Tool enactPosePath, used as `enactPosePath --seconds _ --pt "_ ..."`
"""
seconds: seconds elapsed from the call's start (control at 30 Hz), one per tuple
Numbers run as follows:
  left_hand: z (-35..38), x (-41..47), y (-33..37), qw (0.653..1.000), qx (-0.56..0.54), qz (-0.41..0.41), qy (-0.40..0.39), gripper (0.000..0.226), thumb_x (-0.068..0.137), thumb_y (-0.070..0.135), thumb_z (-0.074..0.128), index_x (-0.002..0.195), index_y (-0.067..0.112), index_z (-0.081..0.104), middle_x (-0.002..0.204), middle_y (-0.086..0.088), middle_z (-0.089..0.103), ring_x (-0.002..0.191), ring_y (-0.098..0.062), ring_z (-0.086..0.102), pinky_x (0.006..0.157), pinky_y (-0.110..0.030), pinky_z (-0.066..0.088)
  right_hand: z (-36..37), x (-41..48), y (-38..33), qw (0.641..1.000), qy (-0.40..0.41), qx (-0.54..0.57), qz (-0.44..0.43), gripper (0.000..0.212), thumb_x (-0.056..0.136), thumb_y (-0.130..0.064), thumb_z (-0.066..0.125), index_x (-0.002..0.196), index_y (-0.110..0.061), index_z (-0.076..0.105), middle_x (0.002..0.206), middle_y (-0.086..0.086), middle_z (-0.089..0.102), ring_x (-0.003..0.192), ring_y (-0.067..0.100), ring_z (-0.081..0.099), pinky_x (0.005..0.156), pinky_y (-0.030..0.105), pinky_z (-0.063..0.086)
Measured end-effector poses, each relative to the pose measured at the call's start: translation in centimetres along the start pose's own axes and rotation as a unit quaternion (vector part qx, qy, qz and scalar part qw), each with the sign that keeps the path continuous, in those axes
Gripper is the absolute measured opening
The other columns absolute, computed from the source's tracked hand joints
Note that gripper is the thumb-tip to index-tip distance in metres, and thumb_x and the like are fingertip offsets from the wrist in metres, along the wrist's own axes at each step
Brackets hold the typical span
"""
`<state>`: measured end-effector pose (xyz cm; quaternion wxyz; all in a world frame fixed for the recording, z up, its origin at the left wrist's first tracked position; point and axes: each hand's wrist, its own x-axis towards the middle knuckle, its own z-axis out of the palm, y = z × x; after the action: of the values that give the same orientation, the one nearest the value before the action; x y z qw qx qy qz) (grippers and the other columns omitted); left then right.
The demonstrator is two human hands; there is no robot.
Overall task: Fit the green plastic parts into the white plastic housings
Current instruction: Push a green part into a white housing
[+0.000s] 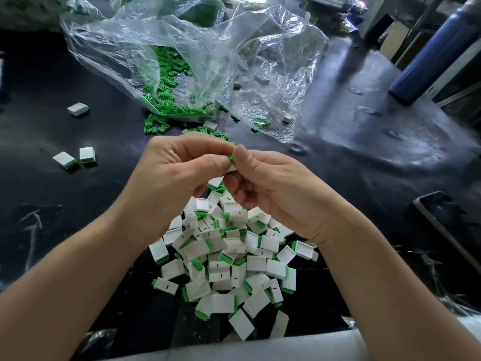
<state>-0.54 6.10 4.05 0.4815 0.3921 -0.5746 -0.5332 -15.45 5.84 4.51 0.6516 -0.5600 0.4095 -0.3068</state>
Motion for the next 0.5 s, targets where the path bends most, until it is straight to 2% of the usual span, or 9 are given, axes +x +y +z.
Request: enactPosePath --seconds 0.17,0.3,0.4,0.5 --pt "0.1 0.0 -0.1 1.0 0.002 0.009 -0.001 0.021 0.068 0.01 0.056 0.077 0.019 0.074 0.081 -0.006 0.07 0.062 -0.015 0.057 0.049 -0.018 0.041 0.5 0.0 0.0 0.998 0.031 -0.051 -0.016 0.028 0.097 -0.026 0.034 0.086 -0.005 0.05 0.063 -0.005 0.048 0.055 0.006 0.042 0.054 0.018 0.033" --pt "0.6 -0.1 -0.5 0.999 -0.01 0.024 0.034 0.024 0.067 0.008 0.056 0.066 0.022 0.075 0.079 0.002 0.07 0.062 -0.008 0.057 0.049 -0.018 0.041 1.2 0.1 0.4 0.996 0.06 -0.054 -0.032 0.026 0.099 -0.021 0.033 0.085 -0.006 0.049 0.064 -0.003 0.041 0.056 0.007 0.036 0.053 0.016 0.032" --pt "0.8 -0.2 -0.7 0.998 -0.018 0.026 0.051 0.02 0.064 0.01 0.061 0.064 0.023 0.075 0.081 0.001 0.069 0.06 -0.01 0.055 0.05 -0.018 0.041 1.6 0.1 0.6 0.995 0.072 -0.051 -0.039 0.027 0.099 -0.021 0.032 0.083 -0.007 0.048 0.065 -0.002 0.038 0.057 0.008 0.033 0.055 0.018 0.03" --pt "0.7 -0.2 -0.9 0.998 -0.041 0.027 0.05 0.015 0.056 0.024 0.064 0.064 0.024 0.075 0.084 0.0 0.069 0.061 -0.014 0.053 0.051 -0.019 0.042 1.7 0.2 0.7 0.995 0.076 -0.051 -0.047 0.031 0.1 -0.02 0.033 0.076 -0.014 0.051 0.054 -0.016 0.046 0.052 -0.001 0.04 0.056 0.014 0.031"
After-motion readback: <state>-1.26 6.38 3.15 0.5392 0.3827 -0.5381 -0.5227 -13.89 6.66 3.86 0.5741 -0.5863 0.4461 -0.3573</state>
